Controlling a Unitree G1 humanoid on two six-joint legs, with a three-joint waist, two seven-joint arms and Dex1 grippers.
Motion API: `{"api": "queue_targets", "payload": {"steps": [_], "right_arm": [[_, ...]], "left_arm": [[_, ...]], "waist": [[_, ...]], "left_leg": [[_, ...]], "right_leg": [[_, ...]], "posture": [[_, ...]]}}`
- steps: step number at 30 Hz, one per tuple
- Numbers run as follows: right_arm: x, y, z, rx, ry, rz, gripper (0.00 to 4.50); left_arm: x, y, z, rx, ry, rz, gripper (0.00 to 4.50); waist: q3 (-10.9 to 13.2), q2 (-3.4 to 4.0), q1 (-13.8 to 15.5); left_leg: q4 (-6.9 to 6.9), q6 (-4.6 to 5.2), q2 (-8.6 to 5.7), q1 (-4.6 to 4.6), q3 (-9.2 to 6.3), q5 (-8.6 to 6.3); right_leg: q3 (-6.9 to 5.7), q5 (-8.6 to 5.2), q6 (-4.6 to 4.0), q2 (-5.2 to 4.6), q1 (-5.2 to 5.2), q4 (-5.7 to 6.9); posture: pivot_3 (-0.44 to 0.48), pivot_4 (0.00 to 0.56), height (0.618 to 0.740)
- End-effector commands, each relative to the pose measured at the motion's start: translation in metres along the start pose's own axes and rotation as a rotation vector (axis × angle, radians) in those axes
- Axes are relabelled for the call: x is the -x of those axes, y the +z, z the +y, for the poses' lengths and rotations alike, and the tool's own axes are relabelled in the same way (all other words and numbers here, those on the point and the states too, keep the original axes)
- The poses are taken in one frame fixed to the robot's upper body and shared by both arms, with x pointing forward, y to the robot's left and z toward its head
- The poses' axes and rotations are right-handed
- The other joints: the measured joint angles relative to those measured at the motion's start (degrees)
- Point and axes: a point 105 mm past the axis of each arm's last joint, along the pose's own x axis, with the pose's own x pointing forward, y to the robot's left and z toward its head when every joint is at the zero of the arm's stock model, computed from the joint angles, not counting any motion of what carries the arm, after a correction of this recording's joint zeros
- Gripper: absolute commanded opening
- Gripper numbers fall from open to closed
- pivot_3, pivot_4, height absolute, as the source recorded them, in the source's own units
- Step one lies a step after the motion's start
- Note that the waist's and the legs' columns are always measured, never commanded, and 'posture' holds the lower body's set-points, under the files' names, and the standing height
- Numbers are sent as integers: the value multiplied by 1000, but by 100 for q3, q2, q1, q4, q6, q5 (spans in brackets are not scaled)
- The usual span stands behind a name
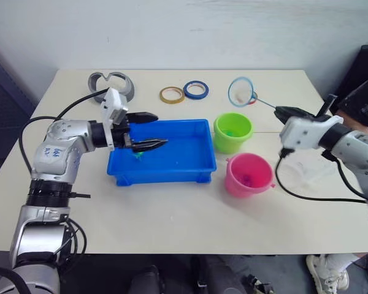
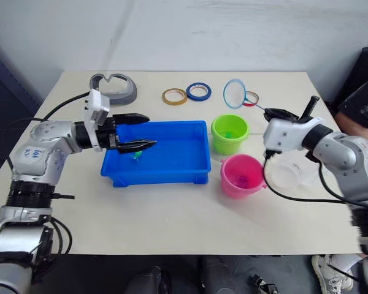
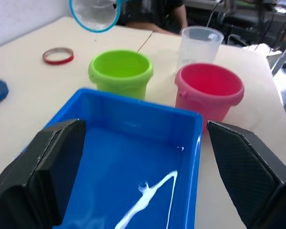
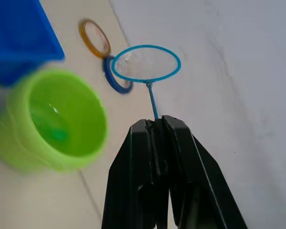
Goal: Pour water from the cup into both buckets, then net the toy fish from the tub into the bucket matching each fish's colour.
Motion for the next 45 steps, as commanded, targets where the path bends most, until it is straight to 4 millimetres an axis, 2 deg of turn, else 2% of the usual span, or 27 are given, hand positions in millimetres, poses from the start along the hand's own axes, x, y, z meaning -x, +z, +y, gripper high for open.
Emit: {"api": "queue_targets", "payload": {"steps": [1,5,9,12,15,18,24,28,36,37,39,45], "right_arm": [[-8,34,18,-221,148,-106,0],[-26,53,56,-313,325,-142,0],[-58,58,93,-191,414,-156,0],[-74,54,105,-62,429,-166,0],[-91,50,119,-29,444,-172,0],[-107,45,133,74,448,-169,0],[-123,47,135,157,396,-196,0],[-122,49,131,115,393,-201,0],[-119,44,155,108,487,-189,0],[-119,45,158,98,496,-190,0],[-119,52,162,-35,506,-194,0],[-107,60,157,-340,543,-172,0]], "left_arm": [[32,4,-2,-46,60,45,4433],[67,-7,-14,-20,114,130,4433],[110,-10,-23,1,232,214,4433],[123,-7,-26,-3,285,226,4433],[131,-3,-27,-1,334,217,4433],[133,-3,-30,2,353,218,4433],[131,-2,-32,3,357,211,4433],[130,0,-31,3,361,204,4433],[123,0,-24,-1,352,189,4433],[122,0,-23,-1,351,188,4433],[120,1,-21,-5,342,183,4433],[110,4,-18,-15,307,162,4433]], "waist": [[0,0,0],[0,0,31],[-1,-2,15],[-1,-2,57],[-2,-5,59],[-5,-9,19],[-5,-9,-99],[-5,-9,-144],[-5,-9,-143],[-5,-9,-146],[-5,-9,-142],[-6,-10,-103]], "left_leg": [[0,0,0,0,-1,0],[-5,2,-1,-1,-3,-1],[-12,4,-2,-2,-4,-2],[-12,7,-6,-3,-4,-4],[-12,14,-11,-10,-9,-8],[-13,19,-11,-11,-7,-11],[-15,17,-11,-10,-7,-10],[-16,15,-9,-9,-7,-9],[-18,12,-10,-8,-7,-7],[-18,12,-9,-8,-7,-7],[-18,12,-9,-8,-7,-7],[-18,12,-9,-9,-8,-7]], "right_leg": [[0,0,0,0,0,-1],[0,0,0,-1,1,-8],[-1,0,-1,-2,0,-16],[-2,0,-1,-5,0,-23],[-9,0,-1,-11,3,-39],[-8,0,-1,-12,3,-45],[-9,0,-1,-12,2,-40],[-9,0,-1,-11,2,-37],[-9,0,-1,-10,2,-37],[-9,0,-1,-10,2,-37],[-9,0,-1,-10,2,-37],[-9,0,-1,-11,2,-35]], "posture": [[0,150,740],[0,150,740],[0,150,740],[0,150,740],[0,150,740],[0,150,740],[0,150,740],[0,150,740],[0,150,740],[0,150,740],[0,150,740],[0,150,740]]}}
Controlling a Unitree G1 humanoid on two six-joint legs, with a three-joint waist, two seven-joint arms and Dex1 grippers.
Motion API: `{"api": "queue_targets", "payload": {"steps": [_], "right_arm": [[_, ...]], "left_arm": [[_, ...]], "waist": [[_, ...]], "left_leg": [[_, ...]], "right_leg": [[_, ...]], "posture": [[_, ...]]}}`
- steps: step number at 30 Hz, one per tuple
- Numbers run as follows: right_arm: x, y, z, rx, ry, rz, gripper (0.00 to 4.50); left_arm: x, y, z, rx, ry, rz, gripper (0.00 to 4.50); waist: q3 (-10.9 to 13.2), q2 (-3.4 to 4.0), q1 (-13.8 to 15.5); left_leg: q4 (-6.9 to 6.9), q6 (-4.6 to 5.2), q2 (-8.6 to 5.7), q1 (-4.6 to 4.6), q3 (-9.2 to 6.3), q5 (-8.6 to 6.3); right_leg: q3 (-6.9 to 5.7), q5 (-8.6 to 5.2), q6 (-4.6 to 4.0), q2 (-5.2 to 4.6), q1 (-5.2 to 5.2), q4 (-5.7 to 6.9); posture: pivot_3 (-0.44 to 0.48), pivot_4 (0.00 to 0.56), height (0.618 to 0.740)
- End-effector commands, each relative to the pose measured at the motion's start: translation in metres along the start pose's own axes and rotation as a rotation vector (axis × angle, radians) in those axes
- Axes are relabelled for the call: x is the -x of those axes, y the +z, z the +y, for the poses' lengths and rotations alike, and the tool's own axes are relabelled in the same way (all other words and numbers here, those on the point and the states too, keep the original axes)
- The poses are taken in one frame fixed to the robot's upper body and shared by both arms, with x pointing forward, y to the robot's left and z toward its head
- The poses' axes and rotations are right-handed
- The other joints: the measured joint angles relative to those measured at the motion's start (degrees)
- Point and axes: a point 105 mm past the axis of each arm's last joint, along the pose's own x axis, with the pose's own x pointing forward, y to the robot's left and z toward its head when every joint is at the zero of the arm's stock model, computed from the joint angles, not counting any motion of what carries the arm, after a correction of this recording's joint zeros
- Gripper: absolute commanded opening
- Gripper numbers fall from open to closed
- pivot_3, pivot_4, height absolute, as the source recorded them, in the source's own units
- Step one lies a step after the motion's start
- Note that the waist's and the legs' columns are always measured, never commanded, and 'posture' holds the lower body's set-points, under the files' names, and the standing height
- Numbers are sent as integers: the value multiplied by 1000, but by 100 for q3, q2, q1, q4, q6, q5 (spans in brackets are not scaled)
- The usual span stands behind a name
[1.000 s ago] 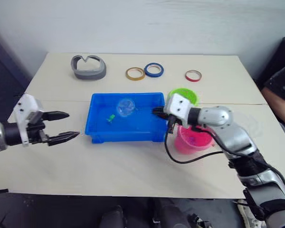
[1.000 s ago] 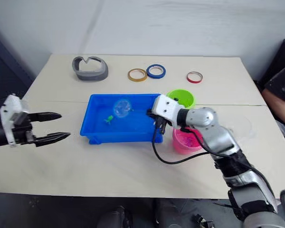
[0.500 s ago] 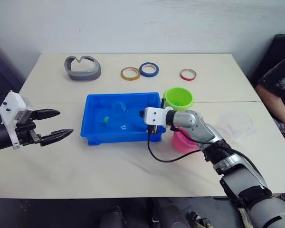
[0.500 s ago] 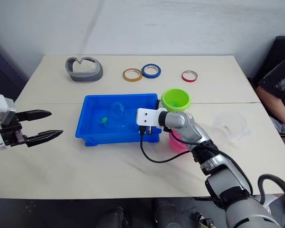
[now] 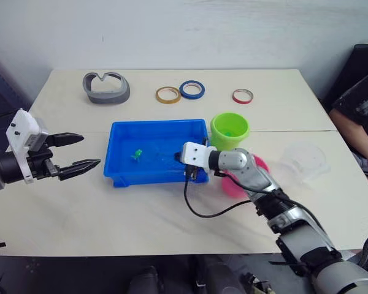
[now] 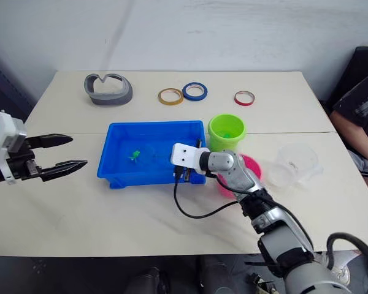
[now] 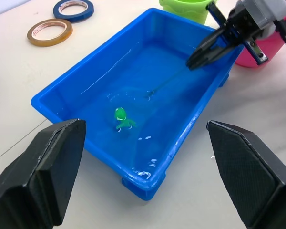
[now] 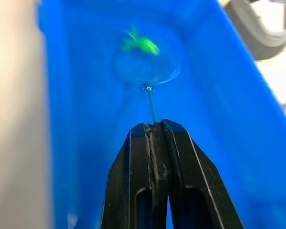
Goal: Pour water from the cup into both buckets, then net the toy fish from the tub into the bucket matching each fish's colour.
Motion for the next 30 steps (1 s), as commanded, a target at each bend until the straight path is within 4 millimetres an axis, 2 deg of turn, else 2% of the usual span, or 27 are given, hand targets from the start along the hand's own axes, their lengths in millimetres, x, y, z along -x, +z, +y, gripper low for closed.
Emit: {"api": "queue_targets", "payload": {"steps": [1,5,10,14,17,22,27,30], "right_arm": [[15,17,-7,-169,-9,-74,0],[36,25,-3,-362,6,-124,0],[65,34,-8,-410,-41,-131,0],[97,37,-24,-440,-147,-126,0],[116,38,-32,-440,-210,-113,0],[173,34,-54,-383,-393,-30,0],[208,28,-66,-271,-509,67,0],[222,23,-73,-183,-568,126,0]], "left_arm": [[-4,12,0,-33,-12,-43,4433],[-17,17,-2,-28,-51,-89,4433],[-38,35,-4,11,-112,-199,4433],[-60,47,-11,28,-208,-264,4433],[-72,53,-15,32,-252,-289,4433],[-100,67,-29,15,-360,-340,4433],[-119,77,-36,9,-398,-385,4433],[-125,80,-42,-7,-424,-392,4433]], "waist": [[-1,-2,15],[-2,-3,51],[-2,-4,87],[-2,-3,86],[-2,-4,92],[-1,-2,179],[-2,-3,167],[-1,-2,166]], "left_leg": [[0,0,0,0,-1,0],[-1,0,-1,-1,-2,0],[1,0,-1,-2,-4,0],[1,-2,0,-2,-3,-1],[2,-2,-1,-2,-3,-1],[3,-3,-3,-3,-2,0],[2,-3,-2,-2,-1,0],[2,-5,-2,0,1,1]], "right_leg": [[-1,0,0,0,0,0],[-2,0,0,-1,1,-2],[-4,0,0,-1,1,-3],[-4,0,0,0,0,-3],[-3,0,0,0,0,-3],[-2,0,0,0,0,-5],[0,0,0,1,1,-6],[4,0,0,3,1,-2]], "posture": [[0,150,740],[0,150,740],[0,150,740],[0,150,740],[0,150,740],[0,150,740],[0,150,740],[0,150,740]]}}
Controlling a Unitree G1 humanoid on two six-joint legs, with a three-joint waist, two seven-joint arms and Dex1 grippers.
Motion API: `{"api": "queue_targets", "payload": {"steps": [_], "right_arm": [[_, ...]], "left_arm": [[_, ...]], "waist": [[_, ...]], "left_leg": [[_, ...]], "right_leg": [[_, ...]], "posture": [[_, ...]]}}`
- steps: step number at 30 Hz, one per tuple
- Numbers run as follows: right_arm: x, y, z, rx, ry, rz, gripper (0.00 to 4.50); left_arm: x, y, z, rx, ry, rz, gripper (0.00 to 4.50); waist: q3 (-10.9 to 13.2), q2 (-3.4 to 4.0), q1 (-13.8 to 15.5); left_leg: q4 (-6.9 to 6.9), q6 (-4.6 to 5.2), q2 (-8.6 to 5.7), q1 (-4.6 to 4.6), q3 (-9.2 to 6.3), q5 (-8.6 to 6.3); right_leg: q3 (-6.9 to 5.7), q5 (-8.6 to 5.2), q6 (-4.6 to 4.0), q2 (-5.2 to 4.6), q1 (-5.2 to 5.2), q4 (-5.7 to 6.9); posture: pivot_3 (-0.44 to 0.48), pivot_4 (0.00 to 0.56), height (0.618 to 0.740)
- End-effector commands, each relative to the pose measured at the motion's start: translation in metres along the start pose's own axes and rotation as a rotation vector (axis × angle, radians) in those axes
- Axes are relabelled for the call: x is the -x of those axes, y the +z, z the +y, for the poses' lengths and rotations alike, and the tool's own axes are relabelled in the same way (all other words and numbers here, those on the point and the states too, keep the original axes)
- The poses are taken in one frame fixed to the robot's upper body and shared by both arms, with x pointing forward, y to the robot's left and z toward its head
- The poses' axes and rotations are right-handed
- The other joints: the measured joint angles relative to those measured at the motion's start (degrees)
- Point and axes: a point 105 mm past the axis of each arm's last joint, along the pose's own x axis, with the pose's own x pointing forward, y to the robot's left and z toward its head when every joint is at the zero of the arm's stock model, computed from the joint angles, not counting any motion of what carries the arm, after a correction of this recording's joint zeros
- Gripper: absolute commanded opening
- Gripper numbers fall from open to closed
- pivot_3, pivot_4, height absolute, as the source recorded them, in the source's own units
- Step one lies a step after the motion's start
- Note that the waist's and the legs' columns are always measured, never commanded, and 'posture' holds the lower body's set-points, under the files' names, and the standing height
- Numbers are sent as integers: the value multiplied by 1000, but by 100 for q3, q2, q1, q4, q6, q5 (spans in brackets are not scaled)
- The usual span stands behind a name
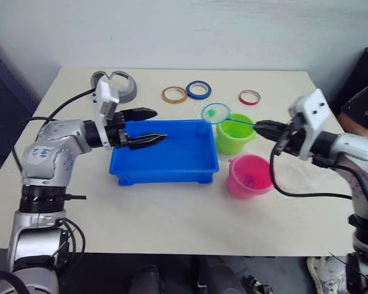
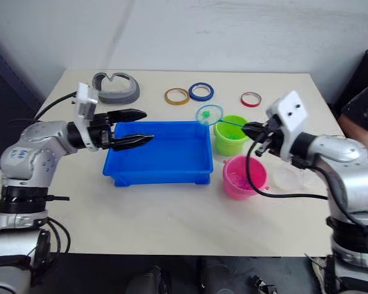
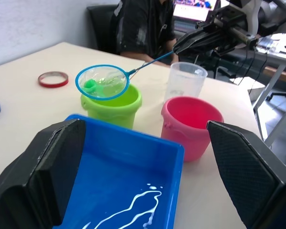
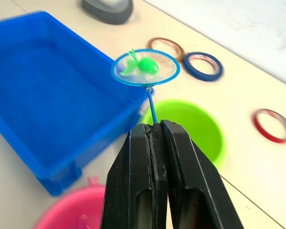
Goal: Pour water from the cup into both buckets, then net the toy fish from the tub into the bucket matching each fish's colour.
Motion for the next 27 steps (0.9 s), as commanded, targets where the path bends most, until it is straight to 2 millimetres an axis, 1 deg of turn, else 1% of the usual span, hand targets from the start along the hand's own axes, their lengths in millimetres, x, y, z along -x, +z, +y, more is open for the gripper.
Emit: {"api": "queue_targets", "payload": {"steps": [1,4,6,11,13,15,17,19,21,23,25,27], "right_arm": [[14,10,-18,196,-107,-10,0],[15,4,-26,434,-150,40,0],[15,2,-29,539,-164,54,0],[11,-13,-35,1094,-132,167,0],[11,-15,-36,1398,-89,193,0],[12,-16,-38,1549,-62,191,0],[14,-16,-45,1585,-72,187,0],[14,-15,-46,1613,-66,157,0],[14,-9,-42,1655,-57,103,0],[13,-8,-41,1672,-37,93,0],[12,-13,-38,1688,10,99,0],[9,-19,-31,1717,64,87,0]], "left_arm": [[-5,10,-2,-58,-25,-12,4433],[-5,8,-1,-57,-31,-5,4433],[-5,7,0,-58,-31,-2,4433],[-4,6,2,-65,-31,2,4433],[-4,6,3,-67,-31,2,4433],[-4,5,3,-68,-31,2,4433],[-3,5,3,-69,-31,2,4433],[-3,4,3,-70,-33,4,4433],[-3,3,2,-70,-35,6,4433],[-3,3,2,-71,-35,6,4433],[-3,3,2,-73,-36,5,4433],[-3,3,2,-73,-36,4,4433]], "waist": [[0,0,6],[0,0,9],[0,0,6],[2,3,17],[3,5,17],[4,6,7],[4,6,-14],[4,7,-12],[4,7,-5],[4,7,-12],[4,7,-11],[4,7,-4]], "left_leg": [[0,0,0,0,0,0],[-2,0,-1,0,1,0],[-1,0,-1,0,3,0],[0,0,-1,0,6,0],[-1,0,-1,0,6,0],[-1,0,-1,0,8,0],[-1,0,0,2,11,0],[0,-1,1,3,12,1],[1,-2,1,4,11,1],[2,-2,1,3,12,1],[3,-1,1,4,12,1],[4,-1,1,4,12,1]], "right_leg": [[0,0,0,0,0,1],[1,0,0,1,0,-3],[2,0,0,1,0,-3],[6,0,0,2,0,-3],[5,0,0,2,0,-6],[9,0,0,2,-1,-5],[10,0,0,3,-1,-3],[11,0,0,5,-1,0],[10,0,0,5,-1,1],[10,0,0,5,-1,1],[12,0,0,5,-1,2],[11,0,0,5,-1,3]], "posture": [[0,150,740],[0,150,740],[0,150,740],[0,150,740],[0,150,740],[0,150,740],[0,150,740],[0,150,740],[0,150,740],[0,150,740],[0,150,740],[0,150,740]]}}
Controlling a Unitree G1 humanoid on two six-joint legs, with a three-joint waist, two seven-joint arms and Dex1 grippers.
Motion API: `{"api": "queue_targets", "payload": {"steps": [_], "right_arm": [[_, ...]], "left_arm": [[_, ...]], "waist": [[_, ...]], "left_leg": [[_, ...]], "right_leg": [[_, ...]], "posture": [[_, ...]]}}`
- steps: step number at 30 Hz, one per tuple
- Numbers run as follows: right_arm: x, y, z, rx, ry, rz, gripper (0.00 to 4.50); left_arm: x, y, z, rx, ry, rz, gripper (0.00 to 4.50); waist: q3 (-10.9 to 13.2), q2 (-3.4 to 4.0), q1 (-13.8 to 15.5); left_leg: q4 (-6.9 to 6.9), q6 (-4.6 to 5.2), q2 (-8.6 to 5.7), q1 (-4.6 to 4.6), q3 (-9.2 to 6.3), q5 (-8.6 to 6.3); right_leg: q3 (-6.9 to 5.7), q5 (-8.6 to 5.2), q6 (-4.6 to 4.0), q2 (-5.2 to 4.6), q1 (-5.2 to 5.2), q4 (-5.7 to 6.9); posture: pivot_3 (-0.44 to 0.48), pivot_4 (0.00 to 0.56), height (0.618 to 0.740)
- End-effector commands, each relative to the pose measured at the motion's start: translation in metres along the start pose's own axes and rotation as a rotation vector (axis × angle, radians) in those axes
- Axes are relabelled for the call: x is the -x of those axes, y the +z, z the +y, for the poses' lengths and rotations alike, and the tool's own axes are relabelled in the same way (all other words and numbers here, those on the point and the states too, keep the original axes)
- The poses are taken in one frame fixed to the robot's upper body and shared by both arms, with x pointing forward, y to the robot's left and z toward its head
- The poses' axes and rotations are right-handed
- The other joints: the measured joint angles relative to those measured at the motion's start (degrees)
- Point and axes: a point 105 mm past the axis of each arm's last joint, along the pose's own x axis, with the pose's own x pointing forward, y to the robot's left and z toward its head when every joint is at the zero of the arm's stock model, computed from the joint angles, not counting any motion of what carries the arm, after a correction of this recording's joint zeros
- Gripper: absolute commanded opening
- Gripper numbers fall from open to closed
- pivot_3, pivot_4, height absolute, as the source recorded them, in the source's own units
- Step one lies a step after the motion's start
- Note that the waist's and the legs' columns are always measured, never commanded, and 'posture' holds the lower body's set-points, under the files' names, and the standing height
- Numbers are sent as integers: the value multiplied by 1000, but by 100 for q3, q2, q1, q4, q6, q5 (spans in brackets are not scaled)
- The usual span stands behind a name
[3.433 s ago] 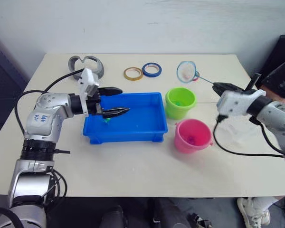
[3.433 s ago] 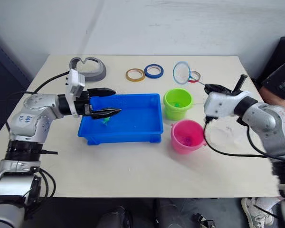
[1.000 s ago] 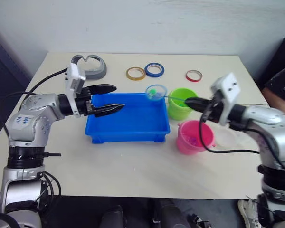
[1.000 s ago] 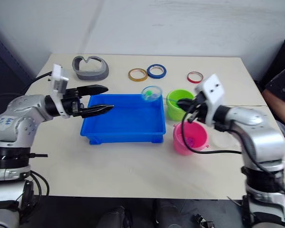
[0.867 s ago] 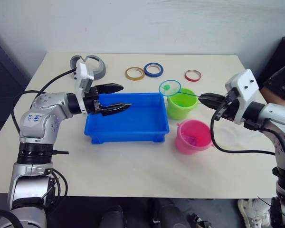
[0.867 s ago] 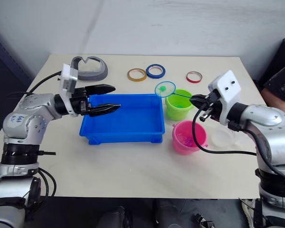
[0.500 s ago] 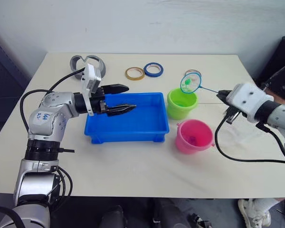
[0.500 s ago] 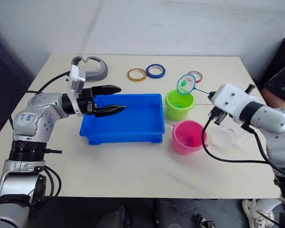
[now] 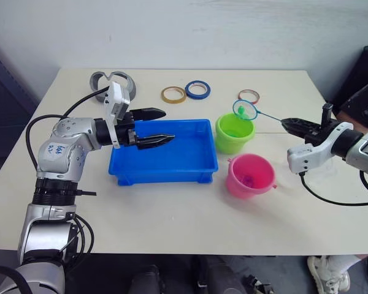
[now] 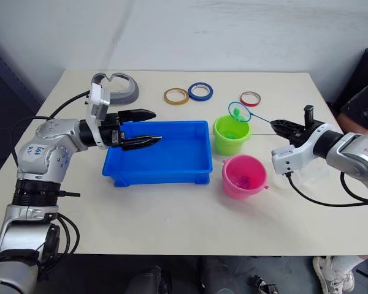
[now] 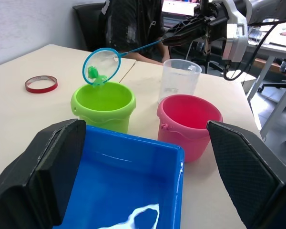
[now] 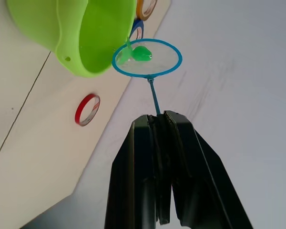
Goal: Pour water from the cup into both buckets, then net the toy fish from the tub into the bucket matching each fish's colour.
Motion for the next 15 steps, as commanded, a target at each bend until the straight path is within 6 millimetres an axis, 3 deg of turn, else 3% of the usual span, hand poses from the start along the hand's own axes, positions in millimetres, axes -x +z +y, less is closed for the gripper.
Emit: {"api": "queue_targets", "payload": {"steps": [1,5,8,12,15], "right_arm": [[2,4,-2,61,18,-41,0],[0,-4,-4,65,23,-11,0],[-1,0,2,67,54,-44,0],[-1,-21,-18,78,-18,29,0],[-3,4,-2,102,42,-93,0]], "left_arm": [[0,9,-2,-43,-5,-18,4433],[1,9,-1,-45,-1,-18,4433],[2,9,-1,-48,4,-17,4433],[3,10,1,-55,13,-21,4433],[0,9,0,-60,4,-22,4433]], "waist": [[0,0,6],[0,0,4],[0,0,-1],[3,5,-7],[3,5,3]], "left_leg": [[0,0,0,0,0,0],[2,0,0,0,1,0],[3,0,0,0,0,0],[7,0,0,0,2,0],[9,0,2,1,0,0]], "right_leg": [[0,0,0,0,0,-1],[1,0,0,0,0,1],[0,0,0,0,0,3],[1,0,0,0,0,5],[-1,0,0,0,0,10]], "posture": [[0,150,740],[0,150,740],[0,150,740],[0,150,740],[0,150,740]]}}
